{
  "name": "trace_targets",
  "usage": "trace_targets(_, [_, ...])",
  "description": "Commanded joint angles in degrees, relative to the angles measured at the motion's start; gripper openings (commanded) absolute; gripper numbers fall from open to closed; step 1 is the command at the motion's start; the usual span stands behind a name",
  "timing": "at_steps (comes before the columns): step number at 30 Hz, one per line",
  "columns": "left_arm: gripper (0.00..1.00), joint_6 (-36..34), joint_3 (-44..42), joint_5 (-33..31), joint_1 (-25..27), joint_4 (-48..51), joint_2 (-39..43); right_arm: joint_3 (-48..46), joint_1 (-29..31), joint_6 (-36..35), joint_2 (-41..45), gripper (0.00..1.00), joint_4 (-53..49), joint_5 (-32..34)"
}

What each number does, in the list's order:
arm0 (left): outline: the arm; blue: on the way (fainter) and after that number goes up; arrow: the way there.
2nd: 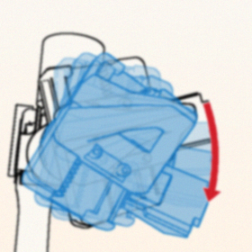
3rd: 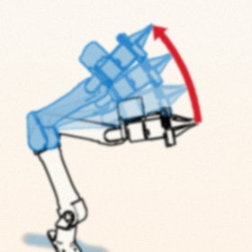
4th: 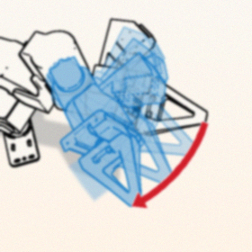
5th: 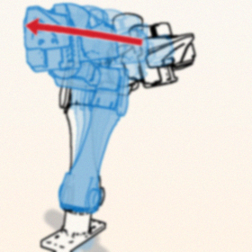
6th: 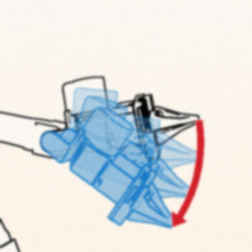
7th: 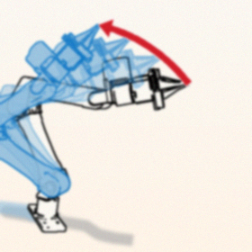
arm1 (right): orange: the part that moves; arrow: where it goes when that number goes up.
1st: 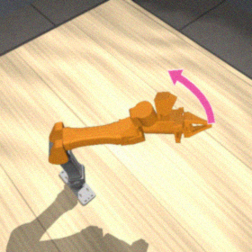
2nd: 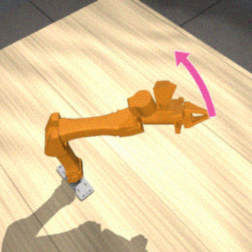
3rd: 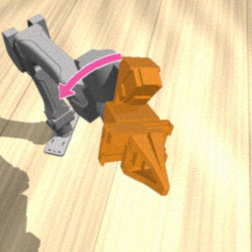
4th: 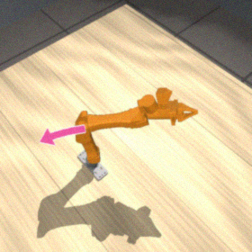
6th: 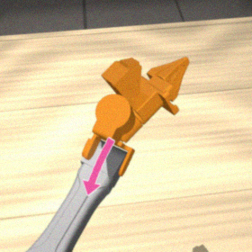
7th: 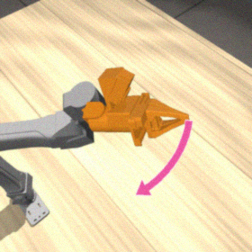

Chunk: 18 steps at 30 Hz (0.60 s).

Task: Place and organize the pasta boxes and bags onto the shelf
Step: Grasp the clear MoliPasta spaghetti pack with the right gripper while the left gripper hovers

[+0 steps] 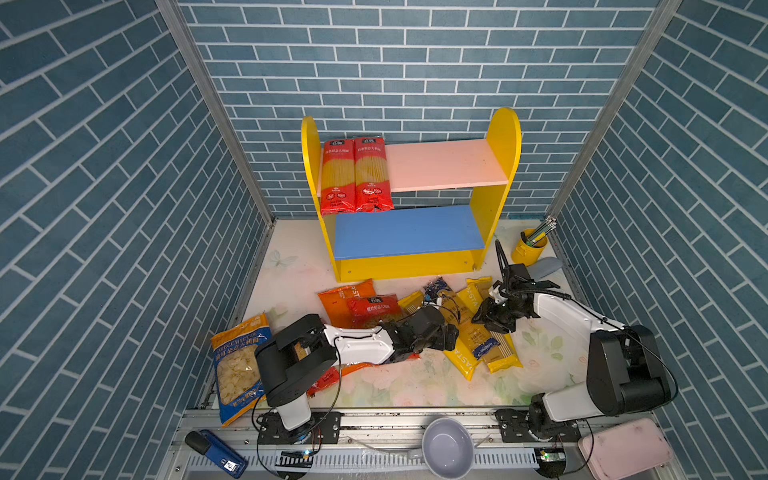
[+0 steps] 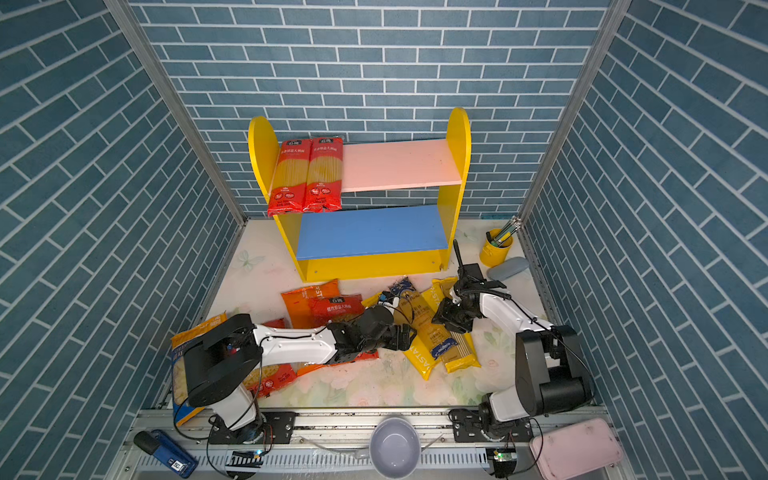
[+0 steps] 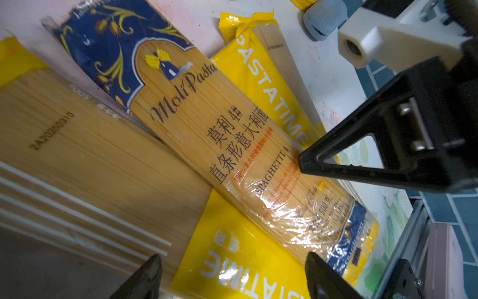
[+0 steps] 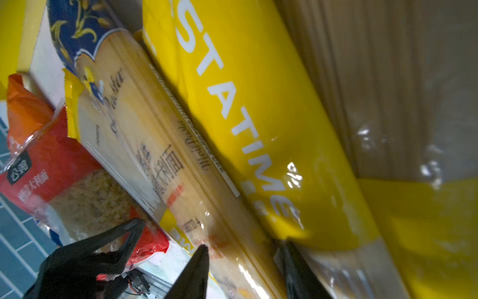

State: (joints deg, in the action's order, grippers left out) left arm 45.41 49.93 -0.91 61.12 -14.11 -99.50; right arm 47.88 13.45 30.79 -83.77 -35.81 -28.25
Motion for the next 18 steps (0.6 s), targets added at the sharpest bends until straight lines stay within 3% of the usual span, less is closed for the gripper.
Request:
trace_targets(1, [0.86, 1.7, 1.27, 1.16, -0.3, -2.79, -1.66, -3.12, -0.04, 1.93, 1.11, 0.45, 2.79, -9.03])
trace_targets(6, [0.84, 1.93, -1.17, -0.23, -0.52, -4.81, -1.07, -7.67, 1.09, 10.65, 5.7, 0.44, 10.78, -17.25])
trace_targets(14, [0.79, 3.54, -4.16, -0.21, -0.74, -6.95, -0.52, -12.79, 3.98, 17.63, 2.34, 0.45, 24.35, -15.62])
trace_targets(18, [0.75, 3.96, -5.27, -0.37, -0.79, -6.95, 0.08, -10.76, 4.34, 13.02, 1.75, 0.46, 19.07, -12.5])
